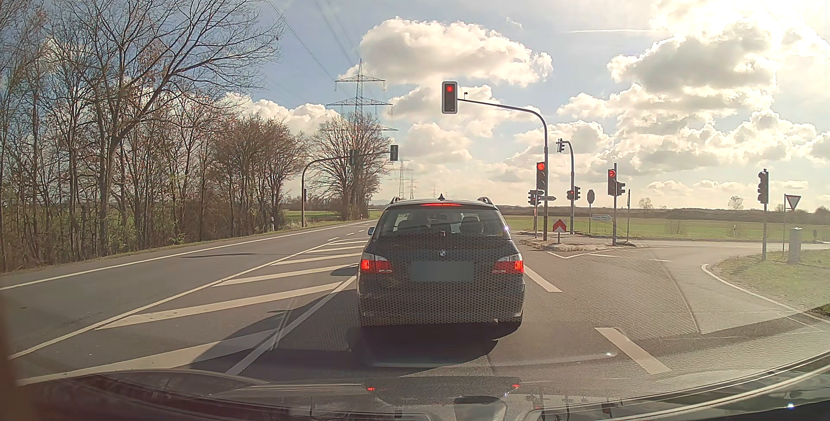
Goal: Follow the waypoints while adhering to traffic rules and regulations
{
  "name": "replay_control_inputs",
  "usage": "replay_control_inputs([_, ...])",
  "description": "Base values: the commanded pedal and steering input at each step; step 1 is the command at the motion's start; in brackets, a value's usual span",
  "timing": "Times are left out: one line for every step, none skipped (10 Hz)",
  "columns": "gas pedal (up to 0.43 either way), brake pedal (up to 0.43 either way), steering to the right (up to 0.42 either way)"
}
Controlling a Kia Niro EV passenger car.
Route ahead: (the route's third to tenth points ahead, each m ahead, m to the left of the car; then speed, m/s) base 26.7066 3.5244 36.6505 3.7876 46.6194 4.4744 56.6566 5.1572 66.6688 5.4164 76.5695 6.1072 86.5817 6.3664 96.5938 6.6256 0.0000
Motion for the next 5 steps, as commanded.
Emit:
replay_control_inputs([0.000,0.262,-0.004])
replay_control_inputs([0.000,0.262,-0.004])
replay_control_inputs([0.000,0.262,-0.005])
replay_control_inputs([0.000,0.262,-0.004])
replay_control_inputs([0.000,0.262,-0.004])
